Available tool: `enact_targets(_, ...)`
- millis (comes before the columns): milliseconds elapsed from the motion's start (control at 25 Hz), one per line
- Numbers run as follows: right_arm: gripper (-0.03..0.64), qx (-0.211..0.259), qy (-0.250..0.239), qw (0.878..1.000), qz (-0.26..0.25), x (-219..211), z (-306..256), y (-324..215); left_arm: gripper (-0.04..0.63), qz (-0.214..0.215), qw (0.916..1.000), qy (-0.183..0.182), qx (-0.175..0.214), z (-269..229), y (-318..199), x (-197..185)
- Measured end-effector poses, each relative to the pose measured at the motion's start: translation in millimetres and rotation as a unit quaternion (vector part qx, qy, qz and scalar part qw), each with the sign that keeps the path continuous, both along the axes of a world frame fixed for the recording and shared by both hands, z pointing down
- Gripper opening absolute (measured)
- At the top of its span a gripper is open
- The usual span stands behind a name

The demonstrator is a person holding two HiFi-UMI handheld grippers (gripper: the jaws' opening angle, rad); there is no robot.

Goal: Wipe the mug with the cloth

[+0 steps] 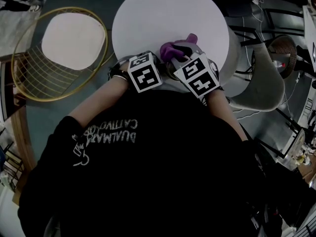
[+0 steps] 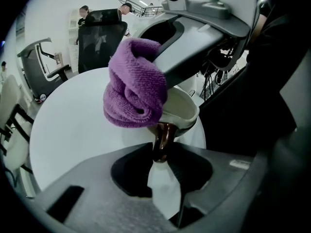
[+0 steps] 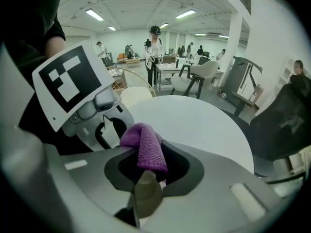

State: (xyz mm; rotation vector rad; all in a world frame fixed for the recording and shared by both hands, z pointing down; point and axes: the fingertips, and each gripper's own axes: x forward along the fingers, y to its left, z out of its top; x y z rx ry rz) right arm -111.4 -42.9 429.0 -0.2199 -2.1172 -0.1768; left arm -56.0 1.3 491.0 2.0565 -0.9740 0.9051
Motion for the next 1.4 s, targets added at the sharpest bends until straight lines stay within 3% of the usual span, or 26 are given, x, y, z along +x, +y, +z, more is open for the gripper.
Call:
enact_targets(360,0.071,-0.036,0.008,0.998,-0.059,4.3,-4.2,14.9,0.095,-0.023,0.9997,0.003,-0.002,-1.2,-1.9,-1.5)
enact_targets(680,0.072,-0.035,0.036,0.993,-0.105,0.6,6.9,20.5,0.094,-0.039,0.9992,-0.003,-0.005,-0.4,-2.6,-2.4)
enact_targets(920,0.073,-0.038,0.068,0.986,-0.148,-2.1,16.7,23.9,0.094,-0.034,0.9993,-0.009,-0.012,1.2,-2.4,-3.3)
enact_targets(1160,0.077,-0.056,0.099,0.980,-0.163,-1.3,21.4,22.4,0.092,-0.056,0.9981,-0.018,-0.021,1.6,-3.2,-3.6)
enact_targets(1400,0.075,-0.082,0.147,0.965,-0.198,-2.8,27.9,21.8,0.087,-0.076,0.9958,-0.042,-0.030,3.3,-5.4,-4.8)
